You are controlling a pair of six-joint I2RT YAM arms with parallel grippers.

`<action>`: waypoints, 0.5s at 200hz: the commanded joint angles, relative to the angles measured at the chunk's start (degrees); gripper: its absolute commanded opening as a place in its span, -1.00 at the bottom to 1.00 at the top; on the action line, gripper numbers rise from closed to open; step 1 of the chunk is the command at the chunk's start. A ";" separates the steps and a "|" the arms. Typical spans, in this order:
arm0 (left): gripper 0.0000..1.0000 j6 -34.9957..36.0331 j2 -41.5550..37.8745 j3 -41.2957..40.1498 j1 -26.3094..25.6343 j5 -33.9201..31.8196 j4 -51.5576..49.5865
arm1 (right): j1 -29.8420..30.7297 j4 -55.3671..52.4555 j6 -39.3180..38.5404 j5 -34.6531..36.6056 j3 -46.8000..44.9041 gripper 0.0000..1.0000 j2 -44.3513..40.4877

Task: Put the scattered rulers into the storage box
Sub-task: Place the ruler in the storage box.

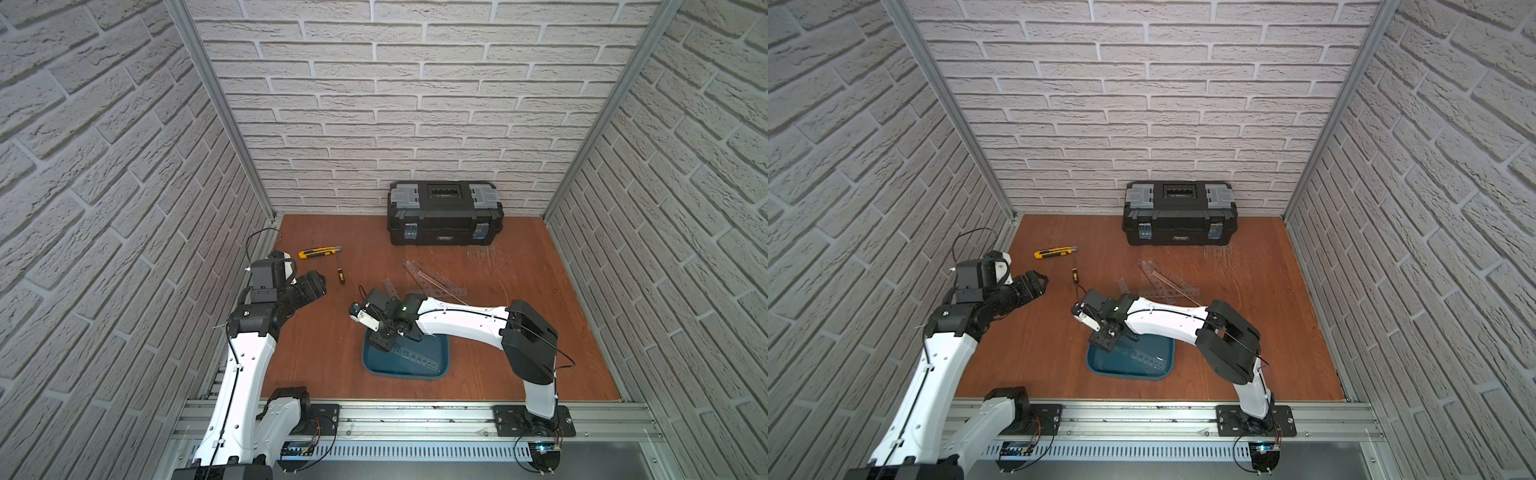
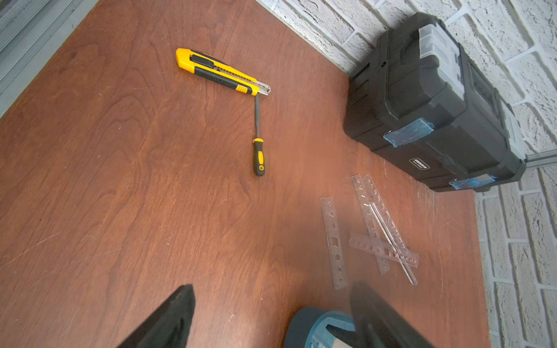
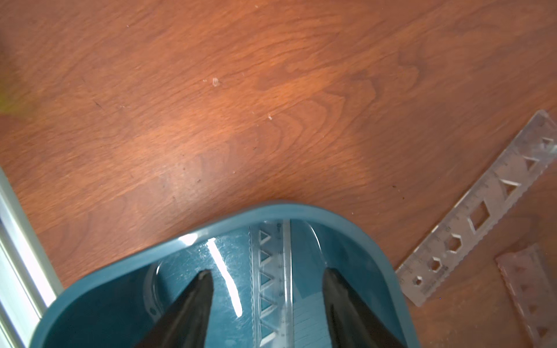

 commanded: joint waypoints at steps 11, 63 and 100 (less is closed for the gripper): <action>0.71 0.16 0.07 -0.43 0.33 0.55 2.17 | 0.57 2.26 0.25 1.52 -0.58 0.36 -5.36; 0.71 1.51 0.52 0.54 0.29 0.17 1.33 | 0.07 4.07 0.47 3.64 -1.19 0.35 -8.87; 0.70 3.31 2.07 3.41 0.34 0.23 1.25 | -3.35 7.86 3.23 5.29 -4.01 0.34 -15.33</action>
